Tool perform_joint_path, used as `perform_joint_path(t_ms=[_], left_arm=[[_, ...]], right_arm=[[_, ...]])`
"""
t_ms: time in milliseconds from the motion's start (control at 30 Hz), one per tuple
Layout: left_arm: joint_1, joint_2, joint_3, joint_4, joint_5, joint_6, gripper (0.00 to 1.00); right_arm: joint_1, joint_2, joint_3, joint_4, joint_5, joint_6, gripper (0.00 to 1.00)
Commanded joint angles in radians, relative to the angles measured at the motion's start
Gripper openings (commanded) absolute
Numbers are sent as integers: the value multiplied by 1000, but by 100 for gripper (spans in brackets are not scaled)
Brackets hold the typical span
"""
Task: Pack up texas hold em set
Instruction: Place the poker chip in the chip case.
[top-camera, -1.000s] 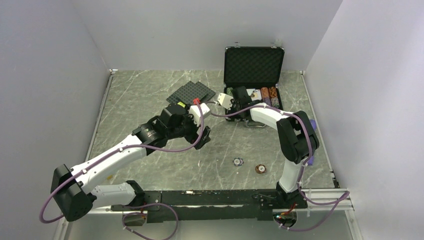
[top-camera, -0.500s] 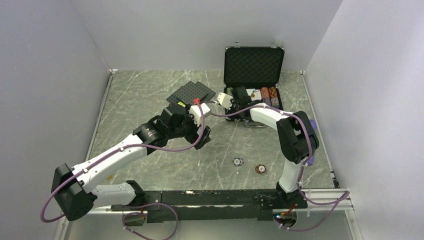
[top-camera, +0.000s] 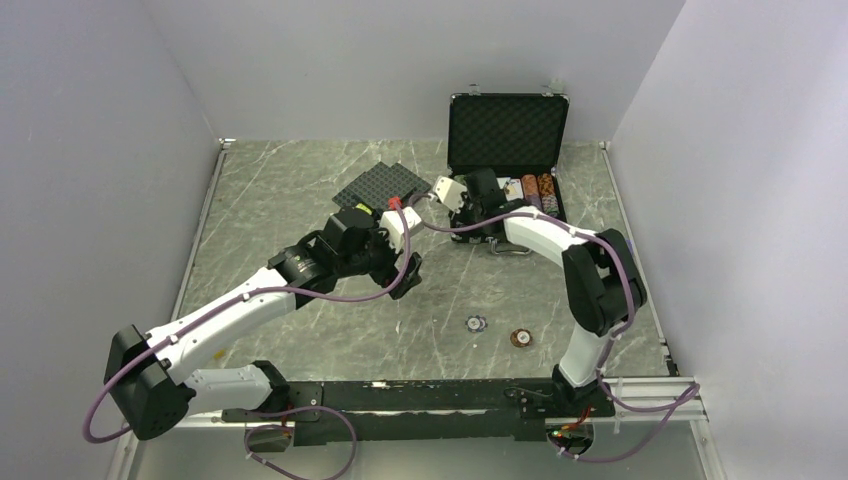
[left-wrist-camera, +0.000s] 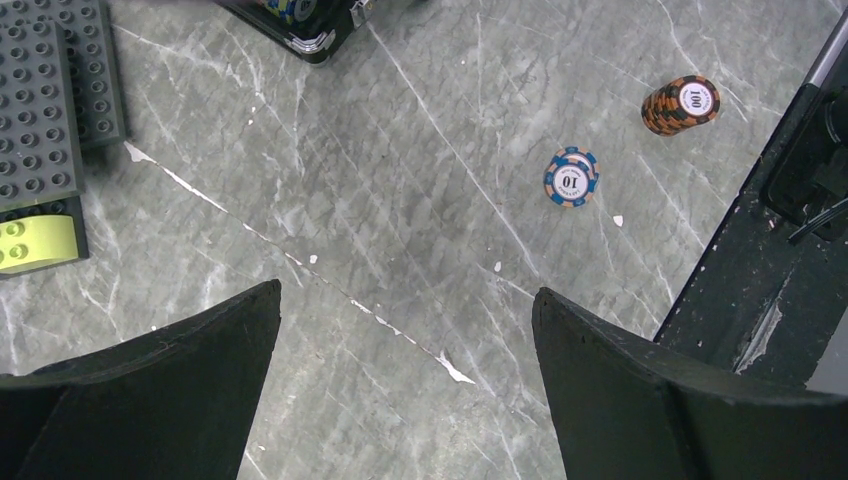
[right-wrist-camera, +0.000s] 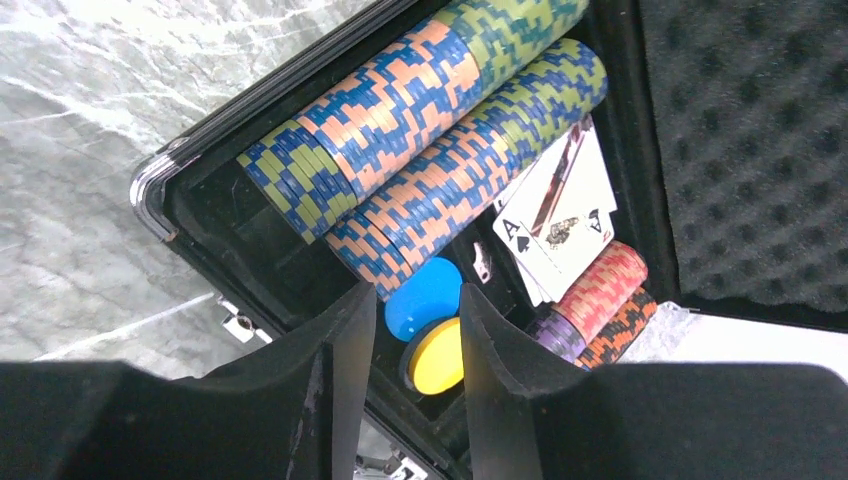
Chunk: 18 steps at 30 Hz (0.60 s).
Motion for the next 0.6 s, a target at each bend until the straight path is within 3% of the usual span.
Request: perform_joint_path(t_ms=[0, 200, 333, 567], left_arm=[[3, -9, 25, 30, 41, -1, 100], [2, -47, -18, 78, 4, 33, 100], [3, -64, -53, 128, -89, 33, 99], [-73, 46, -4, 100, -165, -160, 97]], right_arm=[[1, -120, -28, 16, -30, 66, 41], [1, -319, -103, 45, -149, 205, 42], [-13, -475, -168, 117, -153, 393, 49], [-48, -707, -236, 81, -269, 683, 55]])
